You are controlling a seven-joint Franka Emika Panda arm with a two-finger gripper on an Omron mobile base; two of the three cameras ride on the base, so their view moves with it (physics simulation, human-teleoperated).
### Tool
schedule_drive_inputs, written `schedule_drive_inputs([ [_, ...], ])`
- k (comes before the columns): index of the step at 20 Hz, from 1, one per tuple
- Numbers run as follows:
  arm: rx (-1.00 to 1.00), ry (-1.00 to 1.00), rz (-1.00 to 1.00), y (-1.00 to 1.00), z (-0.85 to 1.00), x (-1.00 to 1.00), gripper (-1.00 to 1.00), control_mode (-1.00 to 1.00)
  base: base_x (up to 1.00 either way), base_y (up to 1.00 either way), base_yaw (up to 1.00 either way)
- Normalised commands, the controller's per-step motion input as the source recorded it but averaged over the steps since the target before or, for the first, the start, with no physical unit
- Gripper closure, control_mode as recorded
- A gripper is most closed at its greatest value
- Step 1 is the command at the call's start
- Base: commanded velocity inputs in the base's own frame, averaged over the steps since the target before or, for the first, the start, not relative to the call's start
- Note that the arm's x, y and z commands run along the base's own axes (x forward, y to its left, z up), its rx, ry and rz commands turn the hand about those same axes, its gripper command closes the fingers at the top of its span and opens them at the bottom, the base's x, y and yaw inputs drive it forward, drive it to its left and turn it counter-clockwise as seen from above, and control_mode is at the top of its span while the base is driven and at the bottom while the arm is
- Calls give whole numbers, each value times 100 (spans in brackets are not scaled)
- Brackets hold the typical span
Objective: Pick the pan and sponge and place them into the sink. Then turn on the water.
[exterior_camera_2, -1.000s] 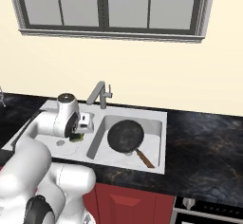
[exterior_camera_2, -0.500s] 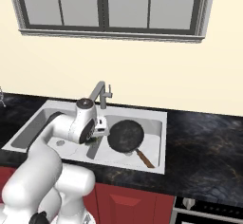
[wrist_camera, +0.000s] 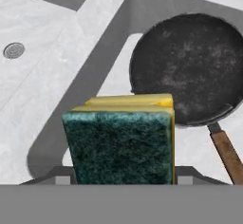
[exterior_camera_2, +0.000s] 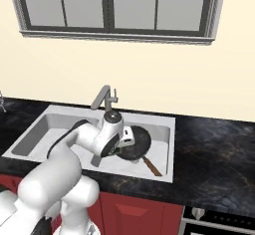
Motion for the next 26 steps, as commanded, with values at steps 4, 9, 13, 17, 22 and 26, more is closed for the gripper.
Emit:
schedule_drive_inputs([
  [4, 0, 0, 8, -64, 0, 43, 100, -100, 0, 0, 0],
  [9, 0, 0, 6, -44, 0, 51, 100, -100, 0, 0, 0],
  [13, 0, 0, 5, -25, 0, 50, 100, -100, 0, 0, 0],
  [17, 0, 1, 4, -14, 0, 46, 100, -100, 0, 0, 0],
  [22, 0, 2, 5, -2, -16, 37, 100, -100, 0, 0, 0],
  [26, 0, 3, 5, 0, -25, 34, 100, -100, 0, 0, 0],
])
